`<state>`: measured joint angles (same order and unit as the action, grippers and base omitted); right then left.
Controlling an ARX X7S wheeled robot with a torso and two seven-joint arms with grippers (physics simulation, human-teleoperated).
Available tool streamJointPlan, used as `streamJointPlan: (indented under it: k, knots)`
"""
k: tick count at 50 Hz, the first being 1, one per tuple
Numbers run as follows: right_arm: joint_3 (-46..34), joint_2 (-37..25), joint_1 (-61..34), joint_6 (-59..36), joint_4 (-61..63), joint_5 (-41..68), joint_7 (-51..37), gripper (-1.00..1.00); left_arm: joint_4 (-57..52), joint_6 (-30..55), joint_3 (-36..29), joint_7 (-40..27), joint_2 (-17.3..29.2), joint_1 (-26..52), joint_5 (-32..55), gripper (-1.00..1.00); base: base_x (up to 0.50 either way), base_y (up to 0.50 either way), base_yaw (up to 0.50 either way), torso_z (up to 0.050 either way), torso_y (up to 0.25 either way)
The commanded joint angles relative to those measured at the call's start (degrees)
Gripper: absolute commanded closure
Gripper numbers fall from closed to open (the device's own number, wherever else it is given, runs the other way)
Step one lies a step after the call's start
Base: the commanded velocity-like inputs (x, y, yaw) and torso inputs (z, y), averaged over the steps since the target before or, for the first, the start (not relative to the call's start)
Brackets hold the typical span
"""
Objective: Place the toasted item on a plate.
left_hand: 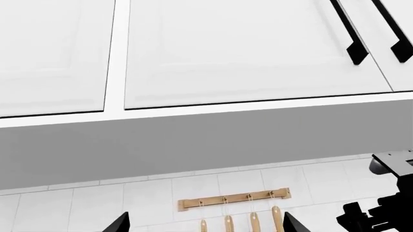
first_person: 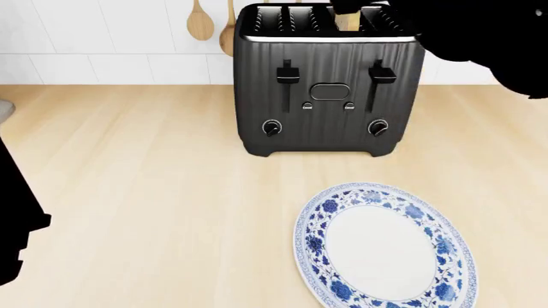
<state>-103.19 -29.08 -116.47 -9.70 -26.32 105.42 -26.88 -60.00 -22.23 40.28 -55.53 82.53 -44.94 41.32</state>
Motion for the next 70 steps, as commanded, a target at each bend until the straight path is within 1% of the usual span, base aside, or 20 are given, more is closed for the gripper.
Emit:
streamJointPlan:
  k: [1, 21, 38, 55, 70]
  knots:
    - [0.17, 2.31, 0.66, -1.39, -3.02, 0.66, 1.67, -1.0, 0.0, -0.03, -0.11, 0.33, -0.48, -0.01, 0.07, -1.0, 0.0, 0.0, 0.0, 0.0, 0.0]
    - [0.91, 4.57, 2.37, -2.88, -7.37, 2.08, 4.33, -1.0, 0.0, -0.14, -0.57, 0.14, -0.54, 0.0, -0.18, -1.0, 0.0, 0.0, 0.0, 0.0, 0.0]
    - [0.61, 6.86, 1.84, -8.21, -12.58, 3.68, 9.05, -1.0, 0.0, -0.22, -1.11, 0.84, -1.59, -0.01, -0.55, -1.0, 0.0, 0.0, 0.0, 0.0, 0.0]
    - [0.52, 8.23, 2.15, -10.14, -16.44, 4.01, 10.03, -1.0, 0.0, -0.22, -1.44, 0.52, -1.56, -0.01, -0.71, -1.0, 0.0, 0.0, 0.0, 0.0, 0.0]
    - [0.21, 8.77, 2.86, -11.17, -17.38, 3.68, 10.3, -1.0, 0.0, -0.41, -1.97, 0.52, -1.74, -0.01, -1.16, -1.0, 0.0, 0.0, 0.0, 0.0, 0.0]
